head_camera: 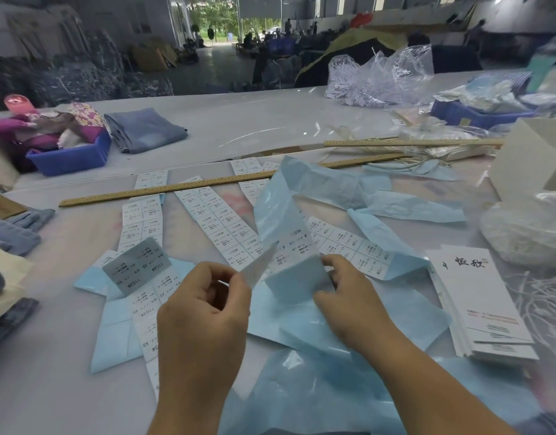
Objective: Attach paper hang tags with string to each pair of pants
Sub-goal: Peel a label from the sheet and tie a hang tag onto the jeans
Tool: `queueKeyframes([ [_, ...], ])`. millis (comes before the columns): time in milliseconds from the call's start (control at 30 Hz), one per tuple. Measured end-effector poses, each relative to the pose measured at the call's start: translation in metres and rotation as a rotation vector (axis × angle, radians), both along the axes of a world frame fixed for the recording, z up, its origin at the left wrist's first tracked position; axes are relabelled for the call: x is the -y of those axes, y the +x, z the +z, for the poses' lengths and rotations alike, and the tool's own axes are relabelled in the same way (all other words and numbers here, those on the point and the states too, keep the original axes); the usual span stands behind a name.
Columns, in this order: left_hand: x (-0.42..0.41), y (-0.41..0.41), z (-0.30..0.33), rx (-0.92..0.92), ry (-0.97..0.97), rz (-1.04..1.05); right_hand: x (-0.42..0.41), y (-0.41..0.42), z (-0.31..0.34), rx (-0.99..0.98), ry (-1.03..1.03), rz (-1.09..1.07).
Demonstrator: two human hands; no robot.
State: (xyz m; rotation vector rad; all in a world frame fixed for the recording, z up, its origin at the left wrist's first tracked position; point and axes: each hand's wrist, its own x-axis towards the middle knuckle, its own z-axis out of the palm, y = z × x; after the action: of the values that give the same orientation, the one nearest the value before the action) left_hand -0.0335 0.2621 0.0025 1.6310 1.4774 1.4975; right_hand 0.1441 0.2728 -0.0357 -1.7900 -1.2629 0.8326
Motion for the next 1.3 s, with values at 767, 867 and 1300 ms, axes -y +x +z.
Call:
queueKeyframes([
  [767,0.07,0.199,0.025,-0.564,0.25,-0.451,0.099,0.151,0.058,-0.438,0.203,-0.248],
  [867,0.057,0.215,0.016,-0.354,-0.064,-0.463,0.102,0.172,0.052,-0.3,0.227,-0.341],
  [1300,0.029,0.248,-0.054,-0.293,-0.466,-0.408,0.081,0.194,-0.001,0.06,0.123,-0.507],
])
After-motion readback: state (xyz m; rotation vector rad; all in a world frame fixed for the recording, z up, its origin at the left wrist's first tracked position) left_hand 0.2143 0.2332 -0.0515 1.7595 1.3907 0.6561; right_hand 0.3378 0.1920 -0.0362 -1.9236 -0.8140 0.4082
